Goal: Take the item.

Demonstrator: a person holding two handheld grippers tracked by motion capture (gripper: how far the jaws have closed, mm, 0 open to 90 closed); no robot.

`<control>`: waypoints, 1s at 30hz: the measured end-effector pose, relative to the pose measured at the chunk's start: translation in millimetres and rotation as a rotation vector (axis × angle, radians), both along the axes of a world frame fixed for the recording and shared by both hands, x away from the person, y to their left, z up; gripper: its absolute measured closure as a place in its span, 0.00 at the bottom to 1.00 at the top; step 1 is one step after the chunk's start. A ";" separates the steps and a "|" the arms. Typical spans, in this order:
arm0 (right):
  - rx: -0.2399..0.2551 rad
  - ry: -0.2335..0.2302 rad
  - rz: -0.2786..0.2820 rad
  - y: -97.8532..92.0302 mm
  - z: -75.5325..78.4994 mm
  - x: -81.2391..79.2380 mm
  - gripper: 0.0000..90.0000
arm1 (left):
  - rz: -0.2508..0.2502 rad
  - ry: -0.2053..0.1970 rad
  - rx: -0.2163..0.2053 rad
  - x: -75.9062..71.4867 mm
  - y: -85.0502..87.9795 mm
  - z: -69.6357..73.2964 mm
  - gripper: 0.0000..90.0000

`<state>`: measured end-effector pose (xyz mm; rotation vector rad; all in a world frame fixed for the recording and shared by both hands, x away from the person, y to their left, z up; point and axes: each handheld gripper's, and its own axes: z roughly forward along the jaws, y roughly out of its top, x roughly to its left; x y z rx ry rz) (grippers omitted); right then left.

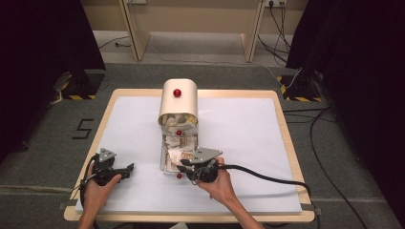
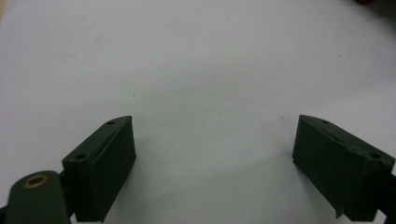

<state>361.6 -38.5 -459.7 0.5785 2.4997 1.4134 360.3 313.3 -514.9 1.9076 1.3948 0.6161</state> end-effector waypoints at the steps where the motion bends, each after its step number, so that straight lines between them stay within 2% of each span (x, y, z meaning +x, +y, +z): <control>1: -0.006 0.002 -0.001 0.4 -1.2 1.0 0.83 | 0.000 0.000 0.000 0.0 0.0 0.0 0.14; 7: -0.024 0.017 0.004 2.8 -6.4 4.9 0.86 | 0.000 0.000 0.000 0.0 0.0 0.0 0.14; 9: -0.026 0.022 0.001 3.4 -8.5 5.7 0.89 | 0.001 -0.001 0.000 0.0 0.0 -0.1 0.14; 12: -0.031 0.006 0.002 2.9 -7.2 5.0 0.94 | 0.000 0.000 0.000 0.0 0.0 0.0 0.14; 21: -0.003 -0.050 -0.009 -6.2 9.4 2.4 0.97 | 0.000 0.000 0.000 0.0 0.0 0.0 0.14; 30: 0.009 -0.075 -0.022 -12.6 19.1 2.4 0.97 | 0.000 0.000 0.000 0.0 0.0 0.0 0.14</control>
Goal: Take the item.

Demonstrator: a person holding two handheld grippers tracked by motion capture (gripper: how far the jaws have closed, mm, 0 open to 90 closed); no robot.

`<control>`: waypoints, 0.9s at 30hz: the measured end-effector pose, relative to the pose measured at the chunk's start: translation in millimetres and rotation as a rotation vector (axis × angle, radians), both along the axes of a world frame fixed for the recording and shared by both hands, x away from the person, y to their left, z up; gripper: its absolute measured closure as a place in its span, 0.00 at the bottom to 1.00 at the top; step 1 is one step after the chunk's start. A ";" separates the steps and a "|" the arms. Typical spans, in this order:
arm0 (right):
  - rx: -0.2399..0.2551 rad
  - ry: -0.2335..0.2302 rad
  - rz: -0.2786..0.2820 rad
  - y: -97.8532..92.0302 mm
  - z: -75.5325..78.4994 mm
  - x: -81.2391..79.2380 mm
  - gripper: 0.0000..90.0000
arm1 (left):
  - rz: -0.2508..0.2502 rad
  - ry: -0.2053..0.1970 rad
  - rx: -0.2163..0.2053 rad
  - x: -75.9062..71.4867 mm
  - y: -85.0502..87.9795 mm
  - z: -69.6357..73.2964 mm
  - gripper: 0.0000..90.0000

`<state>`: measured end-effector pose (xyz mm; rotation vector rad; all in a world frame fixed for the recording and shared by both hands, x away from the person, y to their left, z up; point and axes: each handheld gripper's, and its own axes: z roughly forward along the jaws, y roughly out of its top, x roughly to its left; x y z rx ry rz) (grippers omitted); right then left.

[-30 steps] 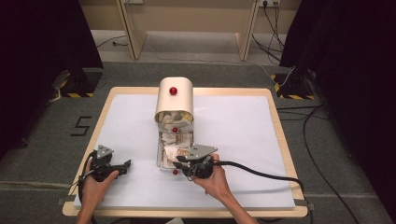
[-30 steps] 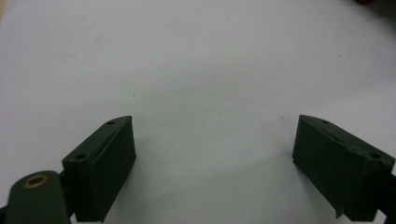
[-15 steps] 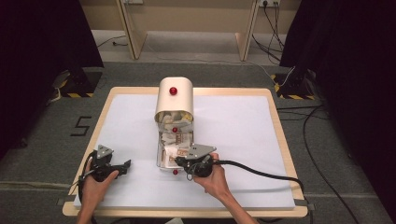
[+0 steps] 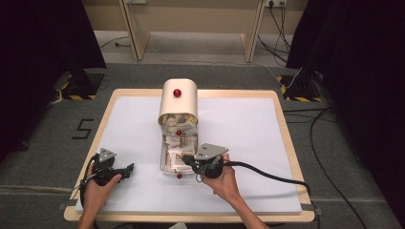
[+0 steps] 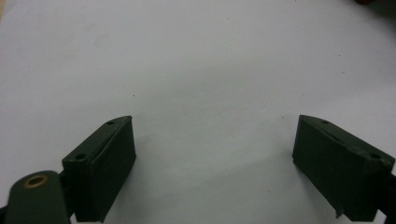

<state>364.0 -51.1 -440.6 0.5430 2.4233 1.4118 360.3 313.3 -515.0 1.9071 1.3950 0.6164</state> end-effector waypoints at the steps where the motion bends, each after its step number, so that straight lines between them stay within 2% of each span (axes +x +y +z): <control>1: 0.003 -0.004 -0.002 -1.1 1.3 0.1 0.97 | 0.000 0.000 0.000 0.0 0.0 0.0 0.14; 10: 0.016 -0.032 -0.023 -11.4 13.5 0.1 0.97 | 0.000 0.000 0.000 0.0 0.0 0.0 0.14; 19: 0.040 -0.023 -0.061 -27.3 19.3 5.0 0.97 | 0.000 0.000 0.000 0.0 0.0 0.0 0.14; 27: 0.059 -0.036 -0.086 -41.0 29.1 6.1 0.97 | 0.000 0.000 0.000 0.0 0.0 0.0 0.14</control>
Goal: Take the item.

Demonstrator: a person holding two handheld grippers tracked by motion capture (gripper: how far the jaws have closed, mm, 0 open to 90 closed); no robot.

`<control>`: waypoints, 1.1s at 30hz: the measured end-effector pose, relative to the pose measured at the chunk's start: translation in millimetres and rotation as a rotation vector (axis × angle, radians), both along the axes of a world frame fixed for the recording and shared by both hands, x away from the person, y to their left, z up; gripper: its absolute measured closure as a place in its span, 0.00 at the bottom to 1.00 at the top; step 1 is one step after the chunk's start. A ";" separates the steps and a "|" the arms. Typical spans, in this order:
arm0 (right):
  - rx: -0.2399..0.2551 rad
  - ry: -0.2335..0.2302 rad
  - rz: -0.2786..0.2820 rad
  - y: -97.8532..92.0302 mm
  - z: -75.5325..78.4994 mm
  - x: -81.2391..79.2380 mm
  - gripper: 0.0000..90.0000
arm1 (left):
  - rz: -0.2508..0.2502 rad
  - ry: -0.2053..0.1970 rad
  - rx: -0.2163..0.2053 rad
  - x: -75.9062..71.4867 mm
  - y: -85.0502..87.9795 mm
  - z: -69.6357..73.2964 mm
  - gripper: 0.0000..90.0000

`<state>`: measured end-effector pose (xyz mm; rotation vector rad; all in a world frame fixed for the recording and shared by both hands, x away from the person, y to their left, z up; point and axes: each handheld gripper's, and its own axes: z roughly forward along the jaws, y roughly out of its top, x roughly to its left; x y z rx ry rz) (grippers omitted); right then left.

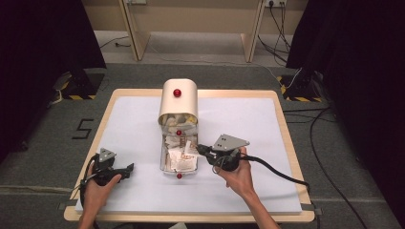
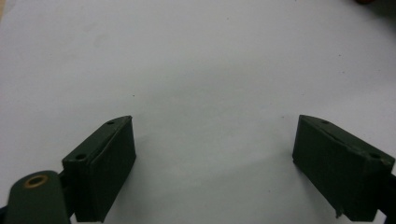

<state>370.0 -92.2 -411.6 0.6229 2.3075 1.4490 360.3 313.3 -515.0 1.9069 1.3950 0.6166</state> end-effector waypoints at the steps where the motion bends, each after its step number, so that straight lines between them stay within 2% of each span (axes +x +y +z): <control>1: 0.005 0.002 -0.006 -1.7 1.0 0.5 0.97 | 0.000 0.000 0.000 0.0 0.0 0.0 0.14; 33: 0.044 -0.007 -0.130 -52.4 11.3 12.5 0.96 | -0.001 0.001 -0.002 0.1 0.2 0.0 0.14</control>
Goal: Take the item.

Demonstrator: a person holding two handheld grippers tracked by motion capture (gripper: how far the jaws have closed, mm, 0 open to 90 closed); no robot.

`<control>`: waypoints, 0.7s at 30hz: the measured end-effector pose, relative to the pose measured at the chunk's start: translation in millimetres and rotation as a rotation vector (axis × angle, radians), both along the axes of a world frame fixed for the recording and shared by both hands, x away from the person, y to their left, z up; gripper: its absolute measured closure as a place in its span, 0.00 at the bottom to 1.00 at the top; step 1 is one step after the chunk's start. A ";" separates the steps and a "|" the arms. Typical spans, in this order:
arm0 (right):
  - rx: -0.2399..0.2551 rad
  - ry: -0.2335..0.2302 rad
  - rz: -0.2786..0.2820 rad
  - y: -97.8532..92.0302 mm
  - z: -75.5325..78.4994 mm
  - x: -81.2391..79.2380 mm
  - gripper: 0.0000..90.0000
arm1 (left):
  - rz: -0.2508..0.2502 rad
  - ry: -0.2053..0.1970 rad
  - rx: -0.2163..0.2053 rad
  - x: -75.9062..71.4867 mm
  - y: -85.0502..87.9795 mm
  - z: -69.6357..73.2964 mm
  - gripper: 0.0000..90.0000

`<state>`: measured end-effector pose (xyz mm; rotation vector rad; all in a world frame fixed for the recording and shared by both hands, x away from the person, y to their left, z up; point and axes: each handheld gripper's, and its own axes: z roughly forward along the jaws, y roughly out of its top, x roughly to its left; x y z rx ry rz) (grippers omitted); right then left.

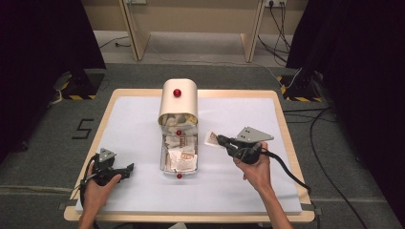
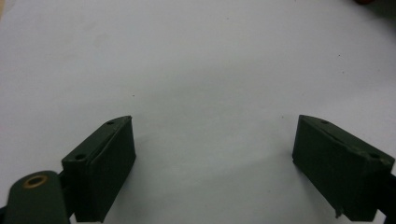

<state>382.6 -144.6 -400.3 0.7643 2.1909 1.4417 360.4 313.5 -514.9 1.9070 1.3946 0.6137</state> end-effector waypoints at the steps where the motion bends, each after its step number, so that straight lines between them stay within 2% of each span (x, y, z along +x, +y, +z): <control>1: 0.000 0.000 0.000 0.0 0.0 0.0 0.96 | 0.000 0.000 0.000 0.0 0.0 0.0 0.14; 21: 0.001 0.024 -0.084 -28.7 -8.0 10.7 0.96 | 0.000 0.000 -0.001 0.0 0.0 0.0 0.14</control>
